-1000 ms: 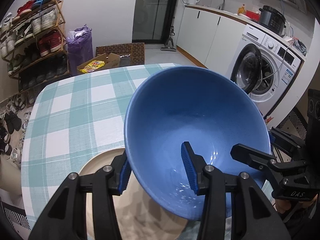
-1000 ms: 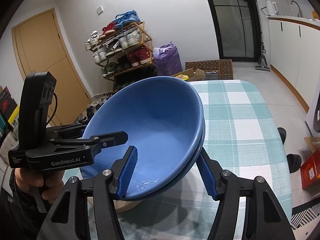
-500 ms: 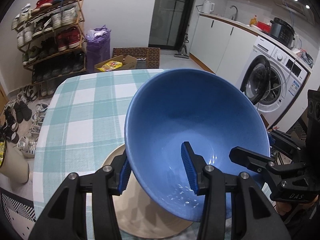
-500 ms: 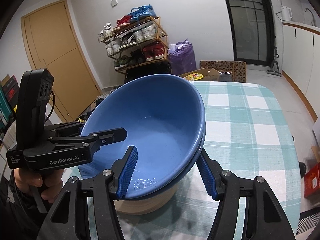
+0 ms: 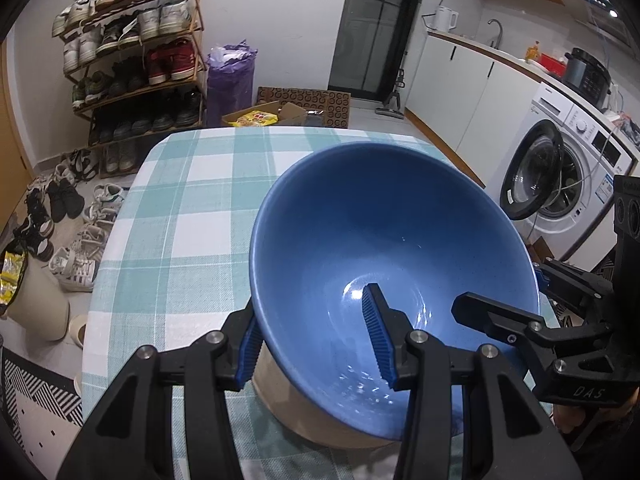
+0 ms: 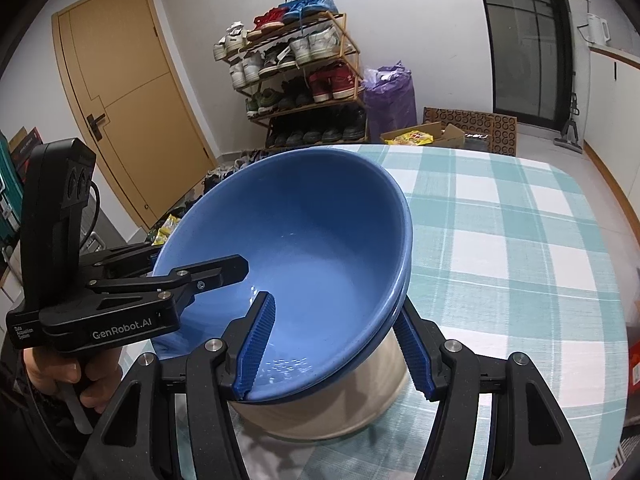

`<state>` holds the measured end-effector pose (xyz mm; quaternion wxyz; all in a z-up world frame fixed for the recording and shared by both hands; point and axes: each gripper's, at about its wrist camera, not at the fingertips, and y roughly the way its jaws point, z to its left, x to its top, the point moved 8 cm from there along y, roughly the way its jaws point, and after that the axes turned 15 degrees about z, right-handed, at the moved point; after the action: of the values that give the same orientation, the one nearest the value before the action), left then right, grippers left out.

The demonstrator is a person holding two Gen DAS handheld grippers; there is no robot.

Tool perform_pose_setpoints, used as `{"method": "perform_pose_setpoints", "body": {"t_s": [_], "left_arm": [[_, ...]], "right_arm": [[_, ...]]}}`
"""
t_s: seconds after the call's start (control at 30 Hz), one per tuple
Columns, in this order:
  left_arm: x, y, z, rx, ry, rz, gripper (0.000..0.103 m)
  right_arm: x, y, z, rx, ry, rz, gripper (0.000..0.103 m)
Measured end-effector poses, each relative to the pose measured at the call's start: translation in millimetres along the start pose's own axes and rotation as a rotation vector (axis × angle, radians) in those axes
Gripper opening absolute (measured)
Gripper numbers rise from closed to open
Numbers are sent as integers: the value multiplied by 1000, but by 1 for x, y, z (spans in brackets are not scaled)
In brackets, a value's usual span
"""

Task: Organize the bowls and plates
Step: 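Lower the nested bowls onto the cream plate stack and open both grippers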

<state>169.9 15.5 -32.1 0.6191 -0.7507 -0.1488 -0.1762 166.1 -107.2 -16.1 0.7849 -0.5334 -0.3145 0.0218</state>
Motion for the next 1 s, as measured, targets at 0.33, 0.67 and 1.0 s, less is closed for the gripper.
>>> {"method": "perform_pose_setpoints", "body": {"t_s": [0.33,0.67,1.0], "left_arm": [[-7,13,5,3,-9,33,46],[-8,26,8,2,-11,66,46],[-6,35,9,-1,-14,68,46]], "right_arm": [[-3,16,1,3,11,40,62],[-6,29,-3,0,20,74,62],[-2,34,-5,-9,24,83,62]]}}
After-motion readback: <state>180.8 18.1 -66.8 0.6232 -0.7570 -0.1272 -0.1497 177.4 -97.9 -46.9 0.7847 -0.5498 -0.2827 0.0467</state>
